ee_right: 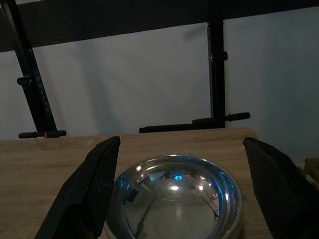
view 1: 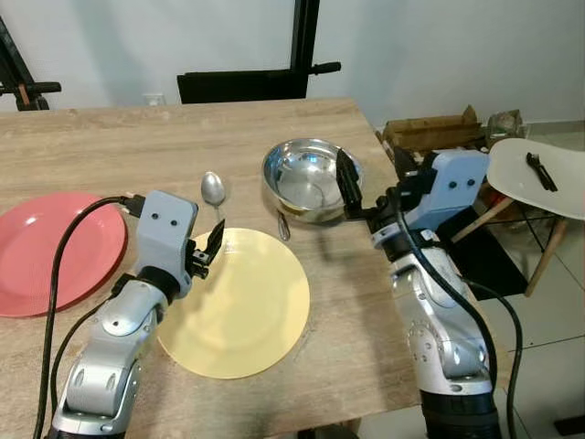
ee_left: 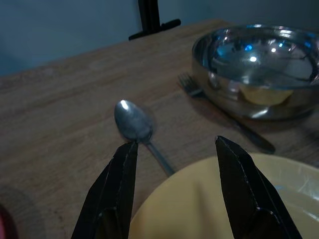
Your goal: Setting the table
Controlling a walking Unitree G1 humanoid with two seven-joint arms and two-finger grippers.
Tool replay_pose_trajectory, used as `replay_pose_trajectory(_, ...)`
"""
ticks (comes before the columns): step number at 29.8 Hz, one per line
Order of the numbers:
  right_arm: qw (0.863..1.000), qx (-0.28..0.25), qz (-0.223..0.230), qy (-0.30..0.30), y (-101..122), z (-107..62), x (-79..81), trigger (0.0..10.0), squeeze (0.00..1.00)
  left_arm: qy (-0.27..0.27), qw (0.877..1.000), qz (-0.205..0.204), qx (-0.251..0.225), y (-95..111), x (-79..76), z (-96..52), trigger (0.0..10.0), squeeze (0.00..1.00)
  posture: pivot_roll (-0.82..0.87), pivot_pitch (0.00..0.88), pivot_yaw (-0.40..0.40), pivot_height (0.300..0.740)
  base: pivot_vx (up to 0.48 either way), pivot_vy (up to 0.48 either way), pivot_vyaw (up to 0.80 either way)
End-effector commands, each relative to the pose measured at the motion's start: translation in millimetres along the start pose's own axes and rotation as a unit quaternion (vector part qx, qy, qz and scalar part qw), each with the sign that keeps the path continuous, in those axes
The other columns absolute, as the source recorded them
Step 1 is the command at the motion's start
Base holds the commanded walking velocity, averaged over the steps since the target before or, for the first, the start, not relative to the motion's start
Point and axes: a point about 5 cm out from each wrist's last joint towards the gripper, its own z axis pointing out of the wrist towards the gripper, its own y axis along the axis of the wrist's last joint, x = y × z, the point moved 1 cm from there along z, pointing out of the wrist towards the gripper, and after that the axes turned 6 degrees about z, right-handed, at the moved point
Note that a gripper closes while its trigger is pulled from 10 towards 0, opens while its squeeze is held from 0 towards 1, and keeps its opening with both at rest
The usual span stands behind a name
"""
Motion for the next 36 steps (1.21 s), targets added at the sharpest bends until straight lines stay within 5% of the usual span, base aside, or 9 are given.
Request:
replay_pose_trajectory(1, 1.0, 0.0, -0.002, -0.004, -1.4, 1.1, -1.3, 10.0, 0.0, 0.004, 1.0, -0.002, 0.004, -3.7, -0.1, 0.9, 10.0, 0.0, -0.05, 0.007, 0.03, 0.74, 0.0, 0.0, 0.0)
replay_pose_trajectory(36, 1.0, 0.009, -0.011, -0.01, -2.6, -3.5, -5.9, 10.0, 0.0, 0.0, 1.0, -0.012, 0.0, -3.4, -4.4, 0.2, 10.0, 0.0, -0.07, 0.039, 0.021, 0.74, -0.356, 0.0, 0.0)
